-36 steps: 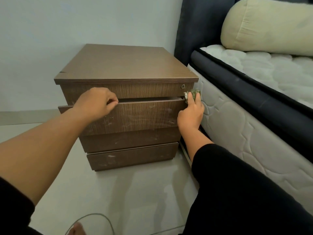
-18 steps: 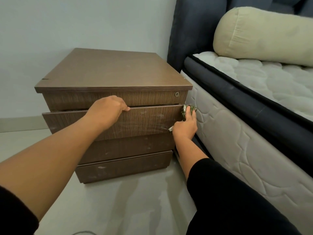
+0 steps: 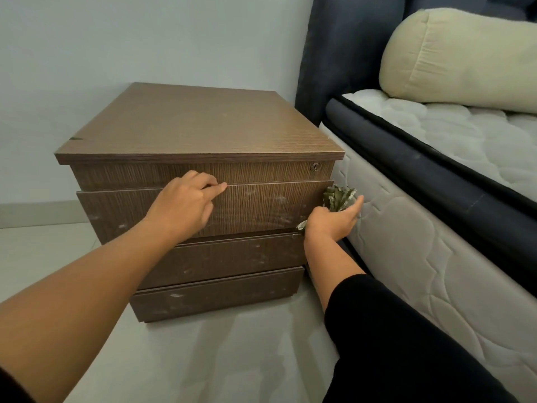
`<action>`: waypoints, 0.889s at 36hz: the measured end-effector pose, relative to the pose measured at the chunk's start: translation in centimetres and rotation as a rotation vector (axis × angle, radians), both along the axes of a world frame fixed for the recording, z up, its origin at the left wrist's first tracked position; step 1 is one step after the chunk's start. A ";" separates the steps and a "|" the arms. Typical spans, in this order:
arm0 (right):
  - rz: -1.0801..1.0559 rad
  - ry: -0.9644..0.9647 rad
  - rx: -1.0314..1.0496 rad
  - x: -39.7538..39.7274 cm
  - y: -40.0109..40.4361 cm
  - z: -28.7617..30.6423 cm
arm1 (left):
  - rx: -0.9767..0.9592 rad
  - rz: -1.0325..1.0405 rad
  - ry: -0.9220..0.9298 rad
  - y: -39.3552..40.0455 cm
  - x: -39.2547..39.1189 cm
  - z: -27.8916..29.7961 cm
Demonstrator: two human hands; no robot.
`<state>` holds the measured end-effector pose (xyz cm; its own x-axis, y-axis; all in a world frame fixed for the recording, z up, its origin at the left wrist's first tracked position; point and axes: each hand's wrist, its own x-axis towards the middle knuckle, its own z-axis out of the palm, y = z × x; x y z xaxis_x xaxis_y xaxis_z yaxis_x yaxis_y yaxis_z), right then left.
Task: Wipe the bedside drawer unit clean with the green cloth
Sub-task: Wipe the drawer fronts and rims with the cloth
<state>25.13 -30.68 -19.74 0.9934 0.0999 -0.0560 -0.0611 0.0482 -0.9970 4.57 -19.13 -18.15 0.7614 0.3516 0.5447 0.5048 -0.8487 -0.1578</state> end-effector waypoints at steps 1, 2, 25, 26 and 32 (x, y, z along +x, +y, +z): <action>-0.008 0.018 -0.003 0.1 0.2 0.0 | -0.008 0.004 -0.013 0.0 -0.1 -0.2; -0.011 0.026 -0.015 0.3 0.4 0.0 | -0.017 0.006 -0.027 0.0 -0.1 -0.3; -0.111 0.094 -0.007 1.7 2.4 -1.3 | -0.112 -0.025 -0.287 0.3 0.4 -1.6; -0.105 0.091 -0.007 1.8 2.4 -1.3 | -0.115 -0.021 -0.286 0.3 0.4 -1.5; -0.083 0.055 -0.058 1.3 2.5 -0.7 | -0.144 -0.024 -0.250 0.3 0.7 -0.8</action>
